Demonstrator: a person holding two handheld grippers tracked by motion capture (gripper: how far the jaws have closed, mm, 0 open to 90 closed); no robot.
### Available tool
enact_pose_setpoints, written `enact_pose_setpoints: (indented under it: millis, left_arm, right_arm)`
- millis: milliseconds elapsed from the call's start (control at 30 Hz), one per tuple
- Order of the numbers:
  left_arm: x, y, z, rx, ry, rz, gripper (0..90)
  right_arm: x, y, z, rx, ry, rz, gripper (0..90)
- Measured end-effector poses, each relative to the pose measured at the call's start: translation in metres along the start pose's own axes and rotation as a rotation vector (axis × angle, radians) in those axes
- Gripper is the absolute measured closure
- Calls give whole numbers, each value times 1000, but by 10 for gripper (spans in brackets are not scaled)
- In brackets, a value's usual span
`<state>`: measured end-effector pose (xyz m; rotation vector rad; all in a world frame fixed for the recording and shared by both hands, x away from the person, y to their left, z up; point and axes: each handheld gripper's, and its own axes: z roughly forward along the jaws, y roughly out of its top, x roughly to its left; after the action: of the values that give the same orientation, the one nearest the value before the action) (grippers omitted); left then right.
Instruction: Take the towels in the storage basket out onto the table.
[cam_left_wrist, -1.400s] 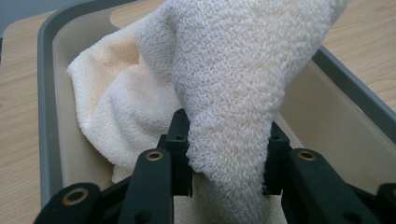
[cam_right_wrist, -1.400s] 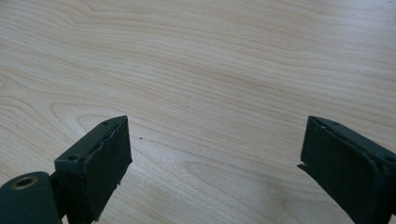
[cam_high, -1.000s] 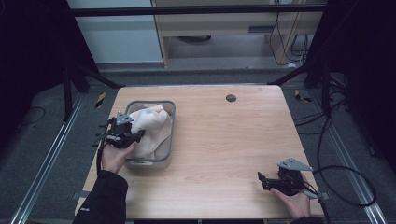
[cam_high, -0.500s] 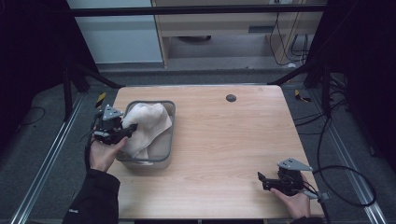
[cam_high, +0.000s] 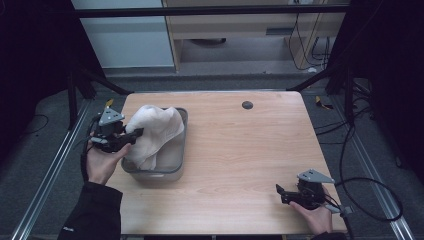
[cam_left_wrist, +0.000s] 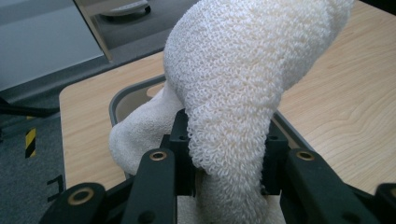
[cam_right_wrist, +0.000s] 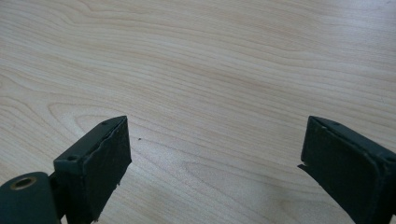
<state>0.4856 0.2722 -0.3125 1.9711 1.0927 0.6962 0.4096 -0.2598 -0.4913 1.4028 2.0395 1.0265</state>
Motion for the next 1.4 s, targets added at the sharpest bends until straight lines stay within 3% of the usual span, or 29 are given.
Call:
enact_pose_setpoints:
  millis: [600,1400]
  left_arm:
    - [-16,24,-25,-56,-63,57,660]
    - [-63,53,-20,-56,-165,176,660]
  right_arm:
    - [0,0,0,-4,-5,-4,83]
    - [-1,1,-2,-13,-6,9,83]
